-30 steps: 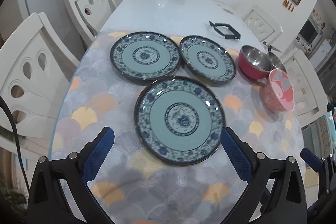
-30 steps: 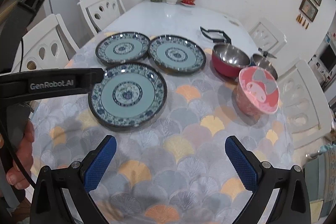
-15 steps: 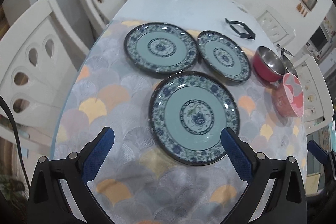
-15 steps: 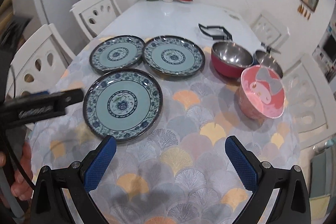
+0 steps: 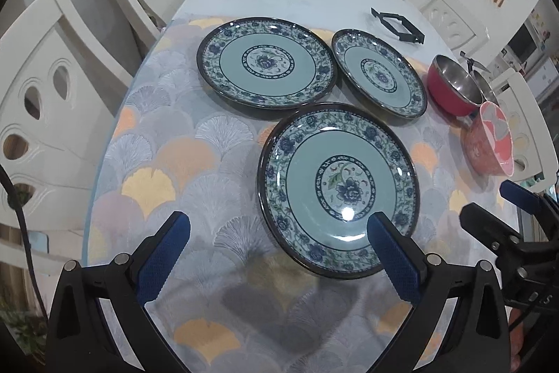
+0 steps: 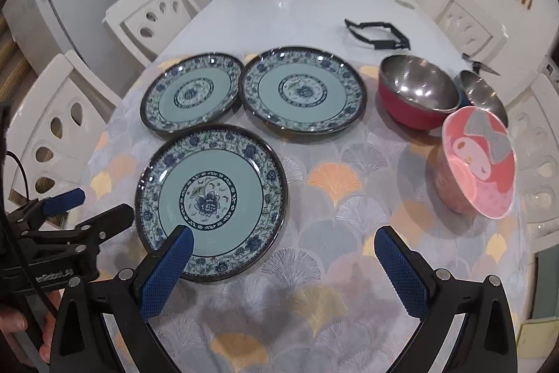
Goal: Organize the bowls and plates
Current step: 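Close both grippers on the rim of the nearest floral plate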
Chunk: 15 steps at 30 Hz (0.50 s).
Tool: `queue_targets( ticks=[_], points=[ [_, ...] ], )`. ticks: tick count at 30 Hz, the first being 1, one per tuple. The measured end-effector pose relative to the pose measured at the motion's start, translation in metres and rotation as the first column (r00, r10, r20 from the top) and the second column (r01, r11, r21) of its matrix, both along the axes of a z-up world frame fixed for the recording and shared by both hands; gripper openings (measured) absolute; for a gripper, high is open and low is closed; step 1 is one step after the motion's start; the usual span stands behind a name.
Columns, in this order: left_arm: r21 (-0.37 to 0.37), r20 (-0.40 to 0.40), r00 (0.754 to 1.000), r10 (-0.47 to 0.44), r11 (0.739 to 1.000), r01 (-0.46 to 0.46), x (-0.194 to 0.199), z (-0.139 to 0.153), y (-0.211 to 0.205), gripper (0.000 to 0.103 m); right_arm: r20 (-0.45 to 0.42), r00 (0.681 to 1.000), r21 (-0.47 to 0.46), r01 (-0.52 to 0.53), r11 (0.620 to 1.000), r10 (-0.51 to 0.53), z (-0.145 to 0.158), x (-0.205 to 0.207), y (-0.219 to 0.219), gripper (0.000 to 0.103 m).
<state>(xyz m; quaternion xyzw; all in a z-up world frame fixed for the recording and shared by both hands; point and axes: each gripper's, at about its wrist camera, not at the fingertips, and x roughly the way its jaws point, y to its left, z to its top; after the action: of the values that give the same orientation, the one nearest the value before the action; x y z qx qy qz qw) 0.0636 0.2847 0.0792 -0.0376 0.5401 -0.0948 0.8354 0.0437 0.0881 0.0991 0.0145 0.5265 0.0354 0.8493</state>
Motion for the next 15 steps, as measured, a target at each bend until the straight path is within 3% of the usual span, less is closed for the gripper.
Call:
queue_targets(
  ticks=[10,15],
  points=[
    [-0.061,-0.035,0.998,0.043,0.997,-0.045,0.008,-0.016,0.016,0.100,-0.062,0.996,-0.025,-0.066,0.998,0.064,-0.026,0.023,0.014,0.103],
    [-0.028,-0.013,1.000,0.017,0.999,-0.018,0.014,-0.017,0.007,0.097,-0.064,0.994,-0.052,-0.089,0.995,0.086,-0.035,0.034,0.018,0.103]
  ],
)
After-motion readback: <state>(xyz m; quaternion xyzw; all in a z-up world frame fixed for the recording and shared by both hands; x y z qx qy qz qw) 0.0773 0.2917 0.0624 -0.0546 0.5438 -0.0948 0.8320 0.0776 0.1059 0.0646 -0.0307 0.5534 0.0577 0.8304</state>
